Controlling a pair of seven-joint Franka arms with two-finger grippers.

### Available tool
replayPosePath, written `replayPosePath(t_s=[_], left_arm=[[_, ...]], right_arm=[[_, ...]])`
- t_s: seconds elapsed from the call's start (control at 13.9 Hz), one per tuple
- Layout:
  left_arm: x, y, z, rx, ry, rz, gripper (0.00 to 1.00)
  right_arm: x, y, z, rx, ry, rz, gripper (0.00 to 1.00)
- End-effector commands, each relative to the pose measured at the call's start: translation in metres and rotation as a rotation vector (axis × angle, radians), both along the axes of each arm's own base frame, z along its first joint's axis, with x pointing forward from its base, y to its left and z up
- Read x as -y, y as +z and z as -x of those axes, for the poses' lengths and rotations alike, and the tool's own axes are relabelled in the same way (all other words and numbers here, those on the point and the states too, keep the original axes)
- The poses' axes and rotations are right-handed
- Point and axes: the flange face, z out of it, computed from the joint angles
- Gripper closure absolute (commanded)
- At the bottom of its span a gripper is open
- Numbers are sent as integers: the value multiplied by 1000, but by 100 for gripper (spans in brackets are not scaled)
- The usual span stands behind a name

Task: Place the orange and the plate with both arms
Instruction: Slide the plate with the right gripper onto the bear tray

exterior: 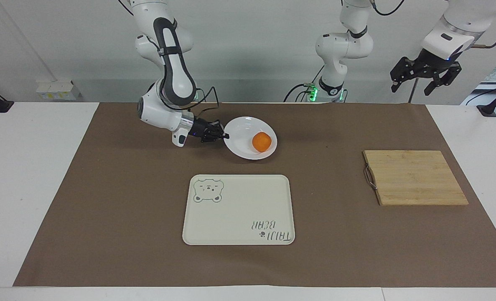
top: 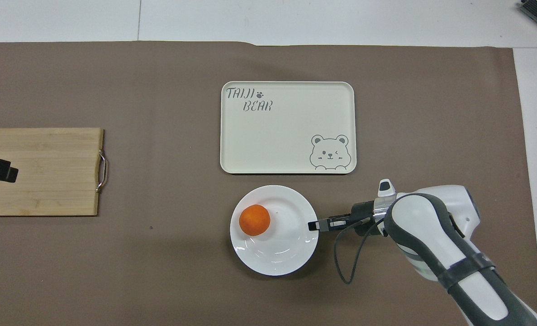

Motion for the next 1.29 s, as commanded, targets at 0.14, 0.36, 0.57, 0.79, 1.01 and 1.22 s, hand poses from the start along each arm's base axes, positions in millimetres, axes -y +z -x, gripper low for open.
replayPosePath(t_s=[0.14,0.36,0.57,0.79,1.01,1.22], left_arm=[[-3,3,5,14,13,-13,0],[-3,3,5,14,13,-13,0],[-3,3,5,14,13,-13,0],[-3,3,5,12,13,-13,0],[-3,3,5,14,14,-13,0],[-3,3,5,12,13,-13,0]], right_arm=[[7,37,-27,-25,-75,-73,100],[19,43,-51,-39,-130,-75,100],[29,50,-78,-42,-172,-66,100],[47,51,-110,-51,-200,-79,100],[57,41,-142,-38,-219,-77,100],[66,33,-173,-18,-235,-74,100]])
